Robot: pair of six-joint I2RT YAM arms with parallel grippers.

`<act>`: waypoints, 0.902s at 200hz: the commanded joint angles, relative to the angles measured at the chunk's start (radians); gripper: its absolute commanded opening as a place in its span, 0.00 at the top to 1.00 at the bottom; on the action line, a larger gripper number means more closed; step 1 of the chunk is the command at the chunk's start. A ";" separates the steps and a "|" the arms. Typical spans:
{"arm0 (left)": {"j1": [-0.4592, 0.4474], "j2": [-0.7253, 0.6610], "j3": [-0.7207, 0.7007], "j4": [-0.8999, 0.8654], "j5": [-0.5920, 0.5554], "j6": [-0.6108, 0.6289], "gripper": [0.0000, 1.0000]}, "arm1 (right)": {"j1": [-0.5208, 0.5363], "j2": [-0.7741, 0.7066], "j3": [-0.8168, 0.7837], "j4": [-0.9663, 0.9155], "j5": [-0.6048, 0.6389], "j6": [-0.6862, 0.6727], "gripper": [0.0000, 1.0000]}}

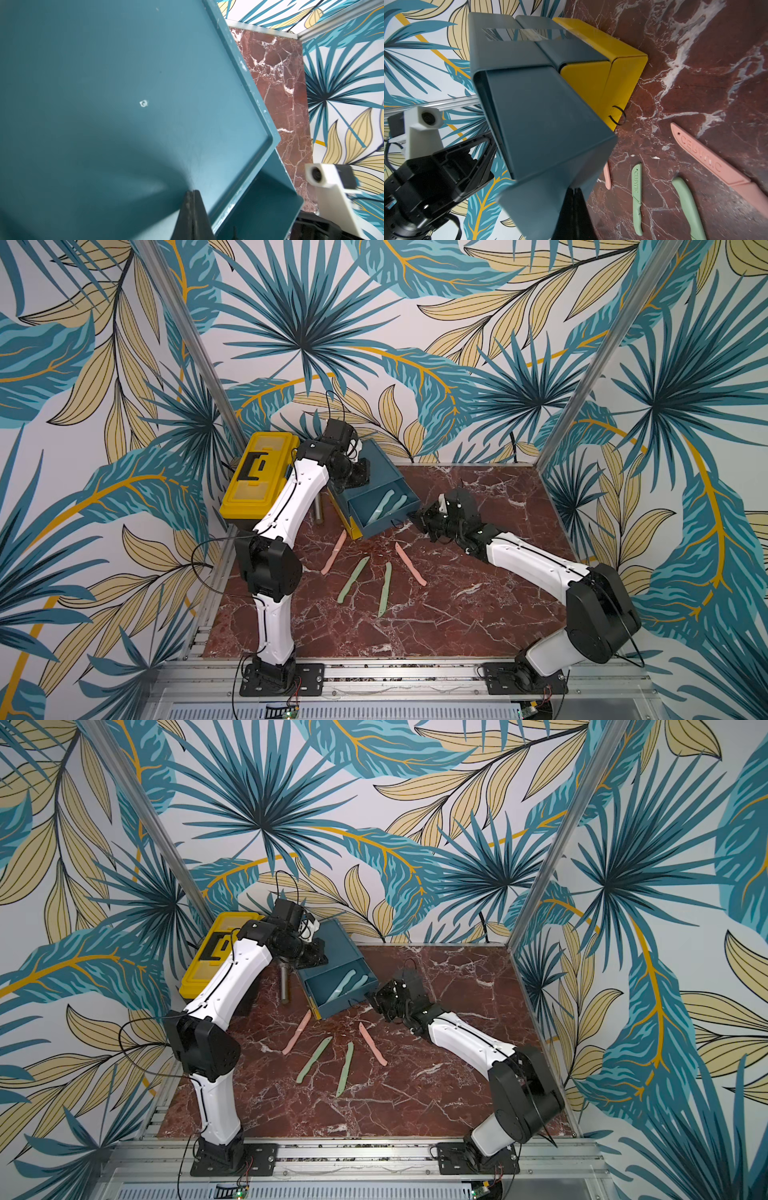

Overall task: Place the fruit knives into the drawer by color
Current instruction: Close the drawer in the storage box.

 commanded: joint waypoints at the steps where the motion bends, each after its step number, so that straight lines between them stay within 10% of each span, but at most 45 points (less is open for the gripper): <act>1: 0.006 -0.003 -0.076 -0.053 0.003 -0.002 1.00 | 0.011 0.054 0.040 0.056 0.009 0.010 1.00; 115: 0.016 -0.034 -0.151 -0.033 0.011 -0.006 1.00 | 0.037 0.337 0.335 0.101 -0.040 0.010 1.00; 169: 0.015 -0.039 -0.169 -0.020 0.011 -0.011 1.00 | 0.037 0.277 0.236 0.128 -0.026 0.000 1.00; 180: 0.016 -0.040 -0.169 -0.017 0.011 -0.013 1.00 | 0.039 0.251 0.189 0.142 -0.010 0.003 0.76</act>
